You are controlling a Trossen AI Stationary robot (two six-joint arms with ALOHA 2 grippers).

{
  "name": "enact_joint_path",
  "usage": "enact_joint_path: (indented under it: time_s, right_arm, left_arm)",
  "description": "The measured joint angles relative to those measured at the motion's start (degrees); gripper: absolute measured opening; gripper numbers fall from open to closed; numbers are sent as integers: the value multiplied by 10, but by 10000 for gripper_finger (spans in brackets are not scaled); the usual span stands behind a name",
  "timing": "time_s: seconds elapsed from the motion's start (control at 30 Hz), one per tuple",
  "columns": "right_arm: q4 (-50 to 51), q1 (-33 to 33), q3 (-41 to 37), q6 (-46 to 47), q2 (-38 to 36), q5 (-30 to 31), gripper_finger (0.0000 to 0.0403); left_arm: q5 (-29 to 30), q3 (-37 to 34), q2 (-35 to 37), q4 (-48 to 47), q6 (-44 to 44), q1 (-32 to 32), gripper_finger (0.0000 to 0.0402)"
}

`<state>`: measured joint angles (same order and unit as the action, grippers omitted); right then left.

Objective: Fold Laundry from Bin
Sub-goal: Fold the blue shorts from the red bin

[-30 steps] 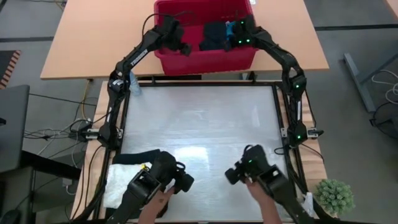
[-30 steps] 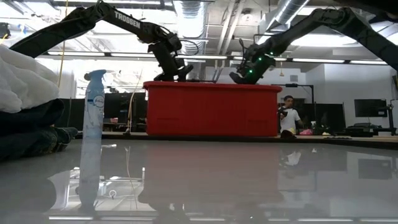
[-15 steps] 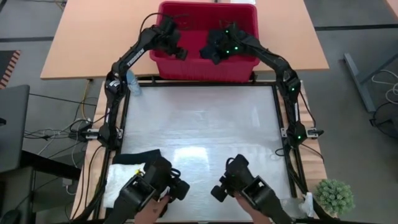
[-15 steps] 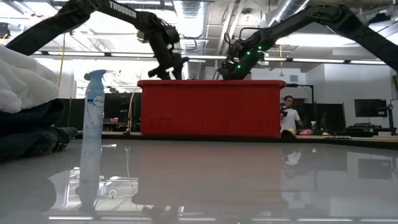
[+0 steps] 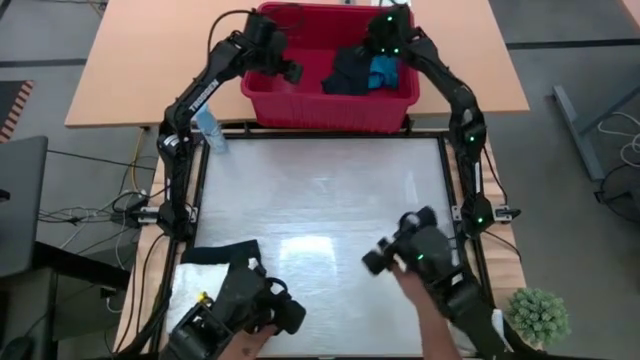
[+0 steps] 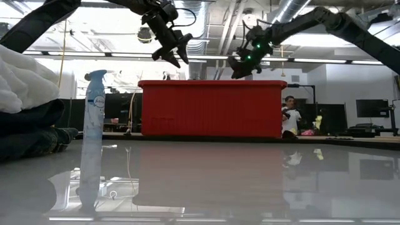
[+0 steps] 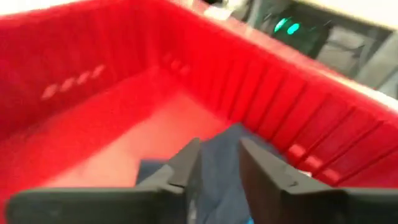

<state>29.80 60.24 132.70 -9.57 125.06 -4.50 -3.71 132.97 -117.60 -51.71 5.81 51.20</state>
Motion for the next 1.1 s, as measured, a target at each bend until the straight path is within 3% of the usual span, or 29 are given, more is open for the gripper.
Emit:
enact_joint_path:
  time_s: [0.17,0.33,0.57,0.73,0.83,1.03,1.1]
  right_arm:
    - [-58,36,1,37,44,2,197]
    - [-69,39,1,35,93,1,235]
    - [-130,21,1,16,156,27,240]
    - [-89,5,1,-29,169,45,238]
    - [-75,-3,1,-39,168,45,237]
    - [-27,-2,2,-37,149,47,237]
    - [-7,-2,2,-34,145,48,237]
  left_arm:
    - [8,0,-5,1,3,-3,199]
    - [35,-31,-5,26,-9,-7,199]
    - [58,-107,-6,62,26,-1,200]
    - [61,-178,-5,78,51,2,199]
    - [47,-216,0,92,78,4,199]
    - [-78,-241,-2,41,84,-5,199]
    - [-80,-244,-4,6,69,-12,199]
